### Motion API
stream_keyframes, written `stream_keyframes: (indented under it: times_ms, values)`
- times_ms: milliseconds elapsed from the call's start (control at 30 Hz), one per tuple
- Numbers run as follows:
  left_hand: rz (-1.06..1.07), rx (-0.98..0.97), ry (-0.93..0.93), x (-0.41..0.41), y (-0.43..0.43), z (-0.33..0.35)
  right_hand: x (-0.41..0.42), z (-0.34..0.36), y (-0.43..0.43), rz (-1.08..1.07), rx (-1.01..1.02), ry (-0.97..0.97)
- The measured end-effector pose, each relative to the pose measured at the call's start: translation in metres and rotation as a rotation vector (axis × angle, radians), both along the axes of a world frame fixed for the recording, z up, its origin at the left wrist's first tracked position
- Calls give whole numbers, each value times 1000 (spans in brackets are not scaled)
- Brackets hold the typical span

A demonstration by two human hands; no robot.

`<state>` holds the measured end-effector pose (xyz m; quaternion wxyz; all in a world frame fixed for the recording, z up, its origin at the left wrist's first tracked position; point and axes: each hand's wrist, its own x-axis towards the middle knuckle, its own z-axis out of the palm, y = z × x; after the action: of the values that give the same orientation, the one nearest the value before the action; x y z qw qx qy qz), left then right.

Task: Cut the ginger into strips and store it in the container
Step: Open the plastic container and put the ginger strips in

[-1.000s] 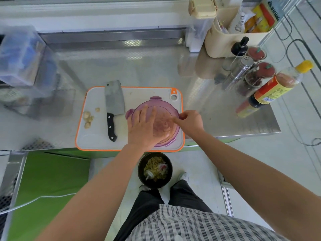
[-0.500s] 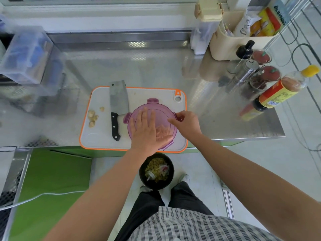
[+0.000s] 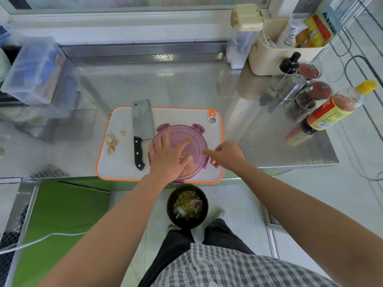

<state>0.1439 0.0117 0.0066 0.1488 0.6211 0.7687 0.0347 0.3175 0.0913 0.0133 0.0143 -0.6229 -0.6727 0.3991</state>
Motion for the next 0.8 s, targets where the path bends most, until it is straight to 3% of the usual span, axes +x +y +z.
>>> stream_keyframes:
  times_ms: [67, 167, 300, 467, 700, 800]
  values:
    - [-2, -16, 0, 5, 2, 2, -4, 4, 4, -19, 175, -28]
    - [-44, -12, -14, 7, 0, -2, -18, 4, 8, 76, 337, 126]
    - [-36, 57, -37, 5, -7, -14, -31, -9, 13, 132, 281, 33]
    - [-37, 72, -70, 2, -9, -16, -31, -10, 19, -1, 157, 167]
    - [-113, 65, -56, -7, -8, -12, -27, -8, 16, -82, 69, 187]
    - [-12, 150, 62, -1, -5, -5, -17, -8, 7, -82, 79, 118]
